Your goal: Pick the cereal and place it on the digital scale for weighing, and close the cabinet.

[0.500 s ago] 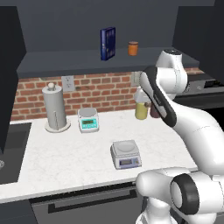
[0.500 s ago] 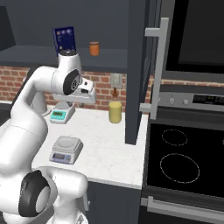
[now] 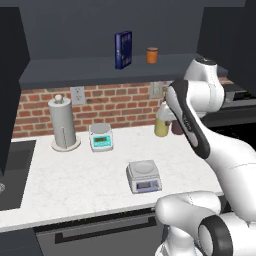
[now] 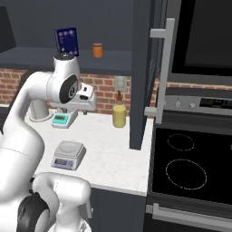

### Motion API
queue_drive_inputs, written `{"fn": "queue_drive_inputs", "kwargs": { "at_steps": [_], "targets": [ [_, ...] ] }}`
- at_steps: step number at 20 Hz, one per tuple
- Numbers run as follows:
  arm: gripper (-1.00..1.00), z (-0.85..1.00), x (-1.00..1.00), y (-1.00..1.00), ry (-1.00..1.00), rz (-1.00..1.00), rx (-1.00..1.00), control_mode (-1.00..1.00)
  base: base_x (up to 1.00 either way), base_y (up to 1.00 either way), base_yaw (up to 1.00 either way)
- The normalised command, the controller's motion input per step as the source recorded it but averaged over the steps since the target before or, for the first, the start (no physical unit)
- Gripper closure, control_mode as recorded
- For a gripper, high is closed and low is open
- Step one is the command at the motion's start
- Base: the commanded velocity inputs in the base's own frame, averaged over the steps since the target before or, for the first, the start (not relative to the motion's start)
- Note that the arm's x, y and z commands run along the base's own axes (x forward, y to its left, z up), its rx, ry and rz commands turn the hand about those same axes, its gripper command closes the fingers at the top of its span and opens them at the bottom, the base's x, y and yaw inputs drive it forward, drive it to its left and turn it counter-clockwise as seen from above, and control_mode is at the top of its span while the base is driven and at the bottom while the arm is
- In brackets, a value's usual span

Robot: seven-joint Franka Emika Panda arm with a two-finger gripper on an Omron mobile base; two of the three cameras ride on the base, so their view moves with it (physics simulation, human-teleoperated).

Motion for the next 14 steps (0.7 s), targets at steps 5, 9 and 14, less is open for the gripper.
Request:
{"fn": "queue_drive_inputs", "kwargs": {
  "at_steps": [5,9,14],
  "targets": [
    [-1.0,0.09,-0.47,0.04,-0.11,0.0,0.01,-1.0,0.0,0.0,0.0],
    [-1.0,0.24,-0.41,0.12,-0.1,0.0,0.0,-1.0,0.0,0.0,0.0],
    [-1.0,0.36,-0.28,0.2,-0.09,0.0,0.0,-1.0,0.0,0.0,0.0]
  ]
}}
